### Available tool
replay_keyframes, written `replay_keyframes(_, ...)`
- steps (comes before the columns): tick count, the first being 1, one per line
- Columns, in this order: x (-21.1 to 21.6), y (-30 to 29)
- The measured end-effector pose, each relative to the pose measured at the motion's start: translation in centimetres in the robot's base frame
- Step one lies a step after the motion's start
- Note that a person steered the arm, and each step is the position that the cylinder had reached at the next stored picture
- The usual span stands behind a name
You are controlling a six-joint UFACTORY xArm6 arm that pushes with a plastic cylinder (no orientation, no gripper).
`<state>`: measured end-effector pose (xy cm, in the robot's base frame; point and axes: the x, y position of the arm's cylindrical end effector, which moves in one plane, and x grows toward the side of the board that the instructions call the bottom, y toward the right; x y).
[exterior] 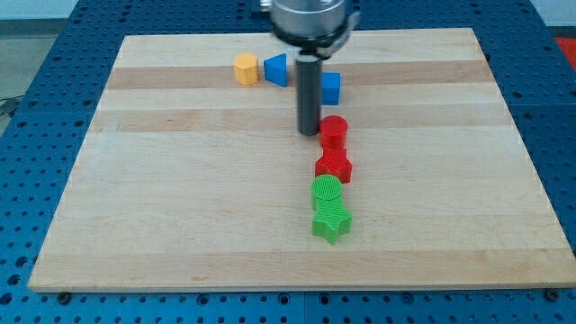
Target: Move the blue cube to the right of the yellow heart
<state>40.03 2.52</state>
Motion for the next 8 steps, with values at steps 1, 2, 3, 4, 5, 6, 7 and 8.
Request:
replay_keyframes(1, -0.2, 0.2)
replay_keyframes(2, -1.8, 0.2)
replay_keyframes(3, -5.0, 0.2)
replay_keyframes(4, -5.8, 0.2)
replay_keyframes(5, -5.7, 0.2)
replay_keyframes(6, -6.0, 4.1)
replay_keyframes(7, -6.0, 4.1)
replay_keyframes(8, -6.1, 3.2)
